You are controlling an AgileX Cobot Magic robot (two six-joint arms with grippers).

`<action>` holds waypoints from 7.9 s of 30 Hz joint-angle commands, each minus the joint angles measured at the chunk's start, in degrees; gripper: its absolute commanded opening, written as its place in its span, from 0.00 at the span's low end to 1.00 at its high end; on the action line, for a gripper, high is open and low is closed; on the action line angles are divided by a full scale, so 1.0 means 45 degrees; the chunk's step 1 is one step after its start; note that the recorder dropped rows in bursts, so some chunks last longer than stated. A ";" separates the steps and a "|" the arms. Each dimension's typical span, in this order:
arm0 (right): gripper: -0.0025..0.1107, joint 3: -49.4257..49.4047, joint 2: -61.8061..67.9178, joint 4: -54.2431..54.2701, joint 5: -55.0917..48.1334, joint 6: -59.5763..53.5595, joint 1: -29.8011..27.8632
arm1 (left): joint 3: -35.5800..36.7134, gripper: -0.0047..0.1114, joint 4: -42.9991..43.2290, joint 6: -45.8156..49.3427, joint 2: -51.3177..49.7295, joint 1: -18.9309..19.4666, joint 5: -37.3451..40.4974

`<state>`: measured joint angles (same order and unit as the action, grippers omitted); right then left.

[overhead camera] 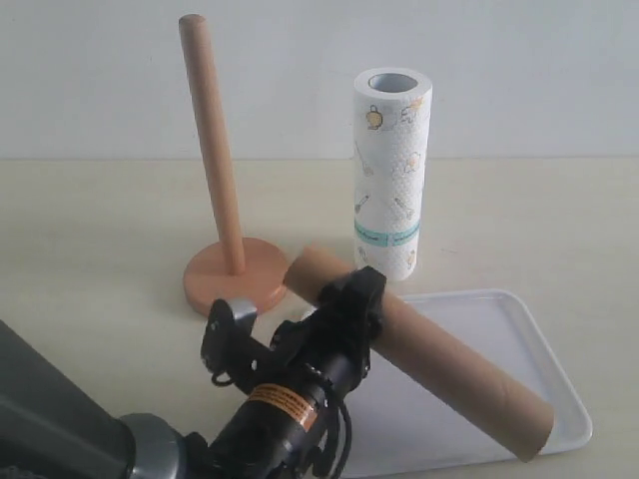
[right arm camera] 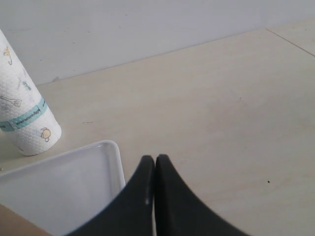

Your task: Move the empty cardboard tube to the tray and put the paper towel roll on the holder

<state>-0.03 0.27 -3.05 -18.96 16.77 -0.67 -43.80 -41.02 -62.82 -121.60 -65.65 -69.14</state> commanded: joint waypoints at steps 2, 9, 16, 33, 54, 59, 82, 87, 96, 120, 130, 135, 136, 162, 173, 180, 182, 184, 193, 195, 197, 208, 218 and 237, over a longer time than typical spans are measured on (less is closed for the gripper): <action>0.02 0.0006 -0.0061 -0.0070 0.0102 -0.0047 -0.0088 | 0.0142 0.08 0.3009 0.3685 0.1286 0.0244 -0.0184; 0.02 0.0006 -0.0061 -0.0070 0.0102 -0.0047 -0.0088 | 0.0454 0.08 0.3834 0.9573 0.4279 0.0244 0.4884; 0.02 0.0006 -0.0061 -0.0070 0.0102 -0.0047 -0.0088 | 0.0419 0.08 0.4563 1.3241 0.6585 0.0296 0.9686; 0.02 0.0006 -0.0061 -0.0070 0.0102 -0.0047 -0.0088 | -0.0173 0.08 2.4621 -0.4183 0.8273 0.1645 1.3788; 0.02 0.0006 -0.0061 -0.0070 0.0071 -0.0047 -0.0088 | -0.0682 0.08 3.1326 -0.0154 0.7667 0.3071 1.2790; 0.02 0.0006 -0.0061 -0.0070 0.0071 -0.0047 -0.0088 | -0.1870 0.08 3.1326 -0.0435 0.6595 0.3071 1.2931; 0.02 0.0006 -0.0061 -0.0070 0.0071 -0.0047 -0.0088 | -0.5797 0.08 3.1326 -0.0808 0.2453 0.3071 1.2901; 0.02 0.0006 -0.0061 -0.0070 0.0071 -0.0047 -0.0088 | -0.6315 0.08 3.1260 -0.0807 0.1977 0.3071 1.2898; 0.02 0.0006 -0.0061 -0.0070 0.0071 -0.0047 -0.0088 | -0.6699 0.08 3.1260 -0.1236 0.1182 0.3071 1.2953; 0.02 0.0006 -0.0061 -0.0070 0.0075 -0.0046 -0.0088 | -0.7007 0.17 3.1205 -0.1473 0.0328 0.3071 1.2616; 0.02 0.0006 -0.0061 -0.0070 0.0075 -0.0046 -0.0088 | -0.7007 0.46 3.1205 -0.1449 0.0159 0.3071 1.2660; 0.02 0.0006 -0.0061 -0.0070 0.0075 -0.0046 -0.0088 | -0.7007 0.46 3.1205 -0.1340 0.0159 0.3071 1.2660; 0.02 0.0006 -0.0061 -0.0070 0.0075 -0.0046 -0.0088 | -0.7007 0.46 3.1205 -0.1262 0.0159 0.3071 1.2660; 0.02 0.0006 -0.0061 -0.0070 0.0105 -0.0042 -0.0088 | -0.7007 0.67 3.1205 -0.1358 0.0159 0.3071 1.2755; 0.02 0.0006 -0.0061 -0.0070 0.0105 -0.0042 -0.0088 | -0.6832 0.67 3.1326 -0.2687 0.1364 0.3071 1.2654; 0.02 0.0006 -0.0061 -0.0070 0.0105 -0.0042 -0.0088 | -0.5424 0.67 3.1326 -0.2687 0.2932 0.3071 1.3580; 0.02 0.0006 -0.0061 -0.0070 0.0105 -0.0042 -0.0088 | -0.4804 0.67 3.1326 -0.2687 0.3448 0.3071 1.4024; 0.02 0.0006 -0.0061 -0.0070 0.0105 -0.0042 -0.0088 | -0.4165 0.67 3.1326 -0.2687 0.4060 0.3071 1.4332; 0.02 0.0006 -0.0061 -0.0070 0.0105 -0.0042 -0.0088 | -0.1735 0.62 3.1258 -0.3483 0.6793 0.3071 1.4475; 0.02 0.0006 -0.0061 -0.0070 0.0105 -0.0042 -0.0088 | -0.1167 0.56 3.1258 -0.3668 0.7451 0.3071 1.4964; 0.02 0.0006 -0.0061 -0.0070 0.0105 -0.0042 -0.0088 | -0.0529 0.48 3.1258 -0.3832 0.8066 0.3071 1.5457; 0.02 0.0006 -0.0061 -0.0070 0.0105 -0.0042 -0.0088 | 0.3130 0.08 2.9309 -0.4562 1.3501 0.3071 1.5364; 0.02 0.0006 -0.0061 -0.0070 0.0105 -0.0042 -0.0088 | 0.5121 0.08 2.8621 -0.5639 1.7536 0.3071 1.5230; 0.02 0.0006 -0.0061 -0.0070 0.0105 -0.0042 -0.0088 | 0.4196 0.08 2.9739 -0.5821 1.5397 0.3071 1.7462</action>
<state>-0.03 0.27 -3.05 -18.96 16.77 -0.67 -22.41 89.87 -88.39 -47.69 -51.91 7.18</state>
